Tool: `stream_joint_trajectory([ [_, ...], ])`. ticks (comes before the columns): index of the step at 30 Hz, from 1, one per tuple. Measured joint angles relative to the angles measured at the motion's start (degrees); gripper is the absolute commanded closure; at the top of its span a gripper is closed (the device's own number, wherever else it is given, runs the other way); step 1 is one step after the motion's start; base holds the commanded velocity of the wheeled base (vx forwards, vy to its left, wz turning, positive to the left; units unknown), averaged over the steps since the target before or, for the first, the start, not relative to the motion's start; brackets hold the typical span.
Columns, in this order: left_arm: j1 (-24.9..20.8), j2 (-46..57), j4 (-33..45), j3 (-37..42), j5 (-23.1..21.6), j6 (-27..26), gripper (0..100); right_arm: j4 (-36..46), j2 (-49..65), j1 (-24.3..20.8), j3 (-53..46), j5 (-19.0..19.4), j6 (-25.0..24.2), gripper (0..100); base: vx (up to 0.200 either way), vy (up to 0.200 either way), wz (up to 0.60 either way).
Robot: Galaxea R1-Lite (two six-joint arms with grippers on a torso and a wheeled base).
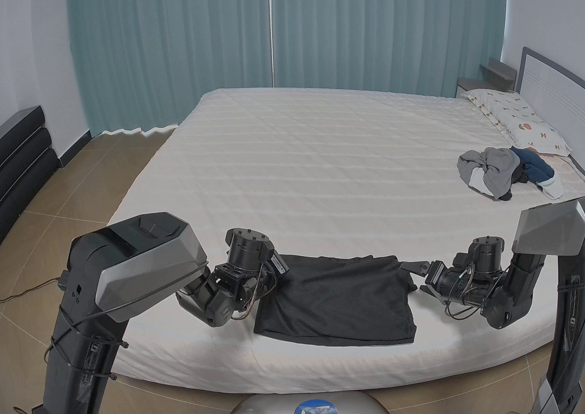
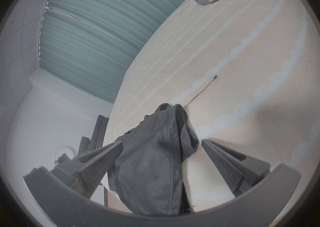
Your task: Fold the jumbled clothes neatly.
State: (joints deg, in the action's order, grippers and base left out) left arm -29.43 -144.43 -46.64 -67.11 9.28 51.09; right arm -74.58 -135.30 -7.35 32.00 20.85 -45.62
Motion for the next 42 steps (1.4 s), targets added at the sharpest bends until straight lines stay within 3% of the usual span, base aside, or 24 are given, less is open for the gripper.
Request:
stream_joint_trajectory([
  [11, -0.22, -1.73, -0.02, -0.80, 7.45, 0.11, 100, -0.11, 0.33, 1.18, -0.15, -0.02, 0.00, 0, 0.000, 0.000, 0.00],
  [18, -0.17, -1.76, -0.02, 0.13, 7.83, 0.83, 100, -0.17, 0.71, 2.06, -0.50, -0.44, -0.04, 0, 0.000, 0.000, 0.00],
  [19, -0.17, -1.71, -0.07, 0.27, 7.83, 1.45, 0, -0.22, 0.77, 2.17, -0.50, -0.65, -0.01, 0, 0.000, 0.000, 0.00],
  [30, 0.49, 0.55, -0.46, 4.46, 6.78, 3.68, 0, -0.55, 1.32, 3.58, 1.93, -4.23, 1.30, 0, 0.000, 0.000, 0.00],
  [35, 2.01, 3.06, -0.60, 5.45, 6.73, 3.46, 0, -0.52, 0.57, 3.83, 3.25, -8.69, 2.40, 0, 0.000, 0.000, 0.00],
  [42, 3.89, 10.91, -3.36, 11.15, 6.45, -2.54, 0, -0.35, 6.63, 4.83, -1.05, -11.92, 5.41, 0, 0.000, 0.000, 0.00],
])
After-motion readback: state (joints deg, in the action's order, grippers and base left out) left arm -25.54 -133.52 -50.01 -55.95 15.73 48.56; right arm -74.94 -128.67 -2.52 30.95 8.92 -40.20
